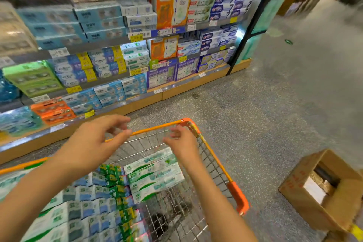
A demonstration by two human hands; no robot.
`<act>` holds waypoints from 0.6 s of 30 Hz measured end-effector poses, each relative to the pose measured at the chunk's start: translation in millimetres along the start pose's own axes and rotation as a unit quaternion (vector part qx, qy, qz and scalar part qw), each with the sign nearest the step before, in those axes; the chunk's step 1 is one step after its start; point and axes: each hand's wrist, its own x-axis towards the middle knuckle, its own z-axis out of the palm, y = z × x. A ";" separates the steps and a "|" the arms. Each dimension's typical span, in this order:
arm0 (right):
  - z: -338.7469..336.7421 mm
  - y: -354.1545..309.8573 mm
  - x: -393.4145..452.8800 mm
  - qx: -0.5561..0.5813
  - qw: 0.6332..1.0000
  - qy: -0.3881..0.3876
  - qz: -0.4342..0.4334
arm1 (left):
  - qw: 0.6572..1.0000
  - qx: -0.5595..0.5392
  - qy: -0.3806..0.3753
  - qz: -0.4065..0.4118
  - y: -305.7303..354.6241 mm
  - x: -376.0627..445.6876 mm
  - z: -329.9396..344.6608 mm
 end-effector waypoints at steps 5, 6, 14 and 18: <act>-98.2 -37.2 -108.9 -0.183 0.950 0.170 -0.186 | 0.990 0.074 -0.002 0.119 73.0 -25.4 14.3; -116.2 -34.9 -132.5 -0.219 0.934 0.199 -0.200 | 0.985 0.090 -0.005 0.146 90.1 -30.1 20.1; -249.4 53.5 -316.2 -0.370 0.794 0.471 -0.107 | 0.906 0.157 -0.083 0.385 249.8 -73.5 110.3; -289.3 113.6 -399.1 -0.354 0.782 0.513 0.009 | 0.841 0.154 -0.127 0.503 324.4 -103.7 185.8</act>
